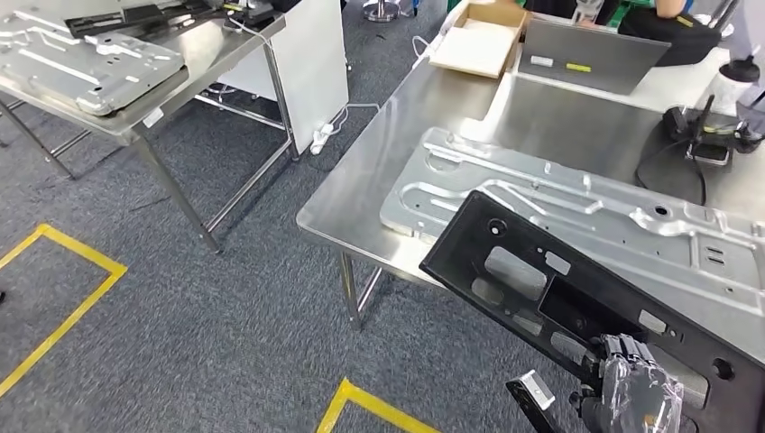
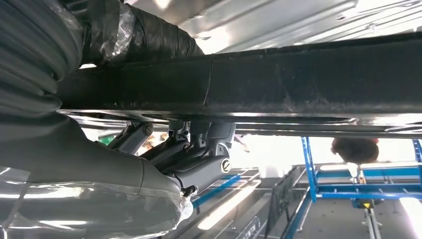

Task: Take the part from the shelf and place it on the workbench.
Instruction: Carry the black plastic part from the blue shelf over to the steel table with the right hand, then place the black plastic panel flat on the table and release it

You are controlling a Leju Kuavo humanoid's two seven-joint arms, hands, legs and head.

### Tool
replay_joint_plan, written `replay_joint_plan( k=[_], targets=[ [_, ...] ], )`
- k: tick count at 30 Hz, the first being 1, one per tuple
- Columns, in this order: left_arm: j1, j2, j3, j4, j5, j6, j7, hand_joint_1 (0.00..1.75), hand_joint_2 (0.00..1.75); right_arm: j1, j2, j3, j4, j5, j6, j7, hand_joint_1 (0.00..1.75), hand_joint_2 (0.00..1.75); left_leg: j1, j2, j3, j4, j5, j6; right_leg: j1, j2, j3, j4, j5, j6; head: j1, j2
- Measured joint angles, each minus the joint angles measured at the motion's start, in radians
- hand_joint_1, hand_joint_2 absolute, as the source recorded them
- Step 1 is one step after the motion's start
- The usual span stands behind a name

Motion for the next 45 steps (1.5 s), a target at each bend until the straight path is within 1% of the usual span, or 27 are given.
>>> replay_joint_plan(
  k=[1, 2, 4, 6, 7, 9, 10, 11, 12, 14, 15, 16, 18, 20, 23, 25, 26, 27, 30, 31, 35, 36, 38, 40, 42, 44, 45],
  targets=[
    [-0.003, 0.0, 0.0, 0.0, -0.001, 0.0, 0.002, 0.0, 1.75, -0.005, -0.005, 0.0, 0.004, -0.001, 0.005, 0.002, 1.75, 1.75, -0.003, -0.001, 0.001, -0.021, 0.063, 0.005, 0.001, 0.006, 0.02, -0.006, -0.017, 0.007, 0.0, 0.0],
    [-0.007, -0.001, 0.0, 0.0, -0.003, 0.0, 0.004, 0.0, 1.75, -0.012, -0.011, 0.0, 0.006, -0.002, 0.009, 0.003, 1.75, 1.75, -0.006, -0.003, 0.006, -0.024, 0.079, 0.006, 0.003, 0.011, 0.042, -0.015, -0.03, 0.015, 0.0, 0.0],
    [-0.014, -0.004, 0.0, -0.002, -0.008, 0.001, 0.008, 0.0, 1.75, -0.027, -0.021, 0.0, 0.007, -0.004, 0.012, 0.007, 1.75, 1.75, -0.003, -0.002, 0.035, -0.02, 0.06, 0.014, 0.002, 0.013, 0.089, -0.048, -0.049, 0.028, 0.0, 0.0],
    [-0.011, -0.005, 0.0, -0.003, -0.011, 0.002, 0.009, 0.0, 1.75, -0.037, -0.032, 0.0, 0.007, -0.005, 0.013, 0.013, 1.75, 1.75, 0.001, 0.0, 0.063, -0.033, 0.039, 0.024, 0.0, -0.003, 0.084, -0.009, -0.077, 0.039, 0.0, 0.0],
    [-0.009, -0.005, 0.0, -0.003, -0.013, 0.002, 0.009, 0.0, 1.75, -0.038, -0.036, 0.0, 0.008, -0.004, 0.013, 0.016, 1.75, 1.75, 0.002, 0.0, 0.074, -0.041, 0.031, 0.028, -0.001, -0.013, 0.043, 0.061, -0.1, 0.044, 0.001, 0.0],
    [-0.004, -0.005, 0.001, -0.003, -0.015, 0.002, 0.009, 0.0, 1.75, -0.039, -0.043, 0.0, 0.012, -0.003, 0.016, 0.02, 1.75, 1.75, 0.001, -0.001, 0.09, -0.048, 0.015, 0.034, -0.001, -0.021, -0.091, 0.236, -0.136, 0.051, 0.0, 0.0],
    [-0.002, -0.005, 0.001, -0.003, -0.015, 0.002, 0.009, 0.0, 1.75, -0.038, -0.045, 0.0, 0.016, -0.003, 0.018, 0.022, 1.75, 1.75, 0.0, -0.002, 0.099, -0.05, 0.006, 0.035, -0.001, -0.022, -0.152, 0.295, -0.132, 0.052, 0.001, 0.0],
    [0.0, -0.005, 0.001, -0.003, -0.016, 0.002, 0.009, 0.0, 1.75, -0.039, -0.048, 0.0, 0.02, -0.003, 0.022, 0.024, 1.75, 1.75, -0.002, -0.004, 0.111, -0.05, -0.003, 0.036, 0.0, -0.022, -0.195, 0.318, -0.107, 0.051, 0.0, 0.0],
    [0.002, -0.005, 0.002, -0.003, -0.017, 0.001, 0.009, 0.0, 1.75, -0.039, -0.052, 0.0, 0.024, -0.003, 0.027, 0.029, 1.75, 1.75, -0.003, -0.006, 0.127, -0.05, -0.014, 0.036, 0.001, -0.022, -0.219, 0.3, -0.058, 0.048, 0.0, 0.0],
    [0.006, -0.005, 0.002, -0.003, -0.023, -0.002, 0.008, 0.0, 1.75, -0.045, -0.068, -0.004, 0.032, -0.013, 0.042, 0.041, 1.75, 1.75, -0.006, -0.008, 0.161, -0.052, -0.036, 0.037, 0.008, -0.022, -0.221, 0.188, 0.068, 0.033, 0.0, 0.0],
    [0.007, -0.005, 0.002, -0.002, -0.027, -0.004, 0.007, 0.0, 1.75, -0.05, -0.08, -0.01, 0.035, -0.025, 0.052, 0.048, 1.75, 1.75, -0.009, -0.009, 0.174, -0.052, -0.047, 0.035, 0.012, -0.023, -0.214, 0.131, 0.11, 0.022, 0.0, 0.0],
    [0.007, -0.005, 0.002, -0.002, -0.031, -0.006, 0.006, 0.0, 1.75, -0.056, -0.094, -0.022, 0.038, -0.045, 0.064, 0.051, 1.75, 1.75, -0.01, -0.01, 0.182, -0.053, -0.055, 0.032, 0.017, -0.025, -0.209, 0.093, 0.13, 0.012, 0.0, 0.0],
    [0.007, -0.005, 0.002, -0.001, -0.038, -0.009, 0.003, 0.0, 1.75, -0.071, -0.126, -0.063, 0.046, -0.092, 0.085, 0.043, 1.75, 1.75, -0.011, -0.011, 0.187, -0.055, -0.063, 0.022, 0.023, -0.026, -0.205, 0.069, 0.126, -0.002, 0.001, 0.0],
    [0.008, -0.004, 0.002, -0.002, -0.045, -0.009, 0.002, 0.0, 1.75, -0.087, -0.152, -0.111, 0.056, -0.13, 0.102, 0.024, 1.75, 1.75, -0.01, -0.009, 0.189, -0.052, -0.069, 0.013, 0.016, -0.024, -0.196, 0.052, 0.135, -0.009, 0.002, 0.0],
    [0.006, -0.003, 0.002, -0.002, -0.054, -0.01, 0.001, 0.0, 1.75, -0.108, -0.172, -0.167, 0.076, -0.157, 0.137, 0.004, 1.75, 1.75, -0.004, -0.005, 0.14, 0.056, -0.135, -0.006, 0.006, -0.026, -0.185, 0.03, 0.148, -0.015, 0.001, 0.0],
    [0.001, -0.002, 0.002, -0.002, -0.058, -0.013, 0.001, 0.0, 1.75, -0.12, -0.185, -0.203, 0.1, -0.167, 0.163, -0.004, 1.75, 1.75, 0.005, -0.003, 0.077, 0.174, -0.184, -0.018, 0.003, -0.029, -0.186, 0.032, 0.145, -0.014, 0.0, 0.0],
    [-0.002, -0.001, 0.002, -0.002, -0.061, -0.015, 0.001, 0.0, 1.75, -0.128, -0.192, -0.224, 0.117, -0.17, 0.173, -0.008, 1.75, 1.75, 0.01, -0.002, 0.06, 0.2, -0.184, -0.023, 0.0, -0.03, -0.185, 0.035, 0.141, -0.011, 0.0, 0.0],
    [-0.003, 0.0, 0.002, -0.002, -0.065, -0.016, 0.001, 0.0, 1.75, -0.137, -0.2, -0.247, 0.138, -0.172, 0.182, -0.013, 1.75, 1.75, 0.014, -0.001, 0.063, 0.186, -0.16, -0.029, -0.004, -0.031, -0.183, 0.039, 0.136, -0.006, 0.0, 0.0],
    [0.002, 0.003, 0.003, -0.002, -0.078, -0.016, 0.004, 0.0, 1.75, -0.172, -0.23, -0.316, 0.204, -0.181, 0.203, -0.028, 1.75, 1.75, 0.021, 0.0, 0.139, 0.009, -0.059, -0.036, -0.014, -0.029, -0.174, 0.057, 0.113, 0.015, 0.0, 0.0],
    [0.004, 0.004, 0.003, -0.001, -0.082, -0.016, 0.005, 0.0, 1.75, -0.185, -0.243, -0.339, 0.227, -0.184, 0.206, -0.033, 1.75, 1.75, 0.019, 0.0, 0.154, -0.026, -0.048, -0.032, -0.015, -0.029, -0.175, 0.062, 0.107, 0.024, 0.0, 0.0],
    [0.005, 0.004, 0.004, -0.001, -0.094, -0.01, 0.005, 0.0, 1.75, -0.234, -0.294, -0.408, 0.309, -0.185, 0.207, -0.05, 1.75, 1.75, 0.013, -0.002, 0.159, -0.046, -0.052, -0.002, -0.018, -0.029, -0.18, 0.064, 0.1, 0.047, 0.0, 0.0],
    [0.004, 0.004, 0.004, -0.001, -0.097, -0.009, 0.005, 0.0, 1.75, -0.249, -0.307, -0.418, 0.331, -0.181, 0.207, -0.052, 1.75, 1.75, 0.015, -0.001, 0.162, -0.052, -0.051, 0.006, -0.019, -0.029, -0.187, 0.08, 0.089, 0.05, 0.0, 0.0],
    [0.004, 0.004, 0.004, -0.001, -0.103, -0.008, 0.005, 0.0, 1.75, -0.277, -0.336, -0.432, 0.375, -0.17, 0.206, -0.053, 1.75, 1.75, 0.016, 0.002, 0.167, -0.06, -0.05, 0.017, -0.02, -0.028, -0.236, 0.174, 0.044, 0.055, 0.0, 0.0],
    [0.005, 0.004, 0.005, -0.001, -0.106, -0.008, 0.004, 0.0, 1.75, -0.295, -0.358, -0.438, 0.414, -0.163, 0.205, -0.051, 0.87, 0.87, 0.015, 0.004, 0.168, -0.061, -0.054, 0.023, -0.019, -0.028, -0.313, 0.302, 0.0, 0.059, 0.0, 0.0],
    [0.006, 0.004, 0.005, -0.001, -0.113, -0.005, 0.005, 0.0, 0.87, -0.309, -0.372, -0.44, 0.446, -0.157, 0.203, -0.05, 0.0, 0.0, 0.014, 0.002, 0.175, -0.06, -0.06, 0.025, -0.02, -0.028, -0.35, 0.337, 0.024, 0.06, 0.0, 0.0],
    [0.006, 0.003, 0.005, -0.001, -0.123, 0.0, 0.008, 0.0, 0.0, -0.328, -0.385, -0.439, 0.473, -0.149, 0.201, -0.045, 0.0, 0.0, 0.014, 0.0, 0.191, -0.059, -0.072, 0.019, -0.022, -0.029, -0.32, 0.233, 0.113, 0.059, 0.0, 0.0],
    [0.006, 0.003, 0.005, -0.001, -0.127, 0.002, 0.012, 0.0, 0.0, -0.338, -0.391, -0.436, 0.486, -0.144, 0.2, -0.04, 0.0, 0.0, 0.012, 0.0, 0.197, -0.057, -0.079, 0.014, -0.021, -0.028, -0.295, 0.172, 0.146, 0.057, 0.001, 0.0]
  ],
)
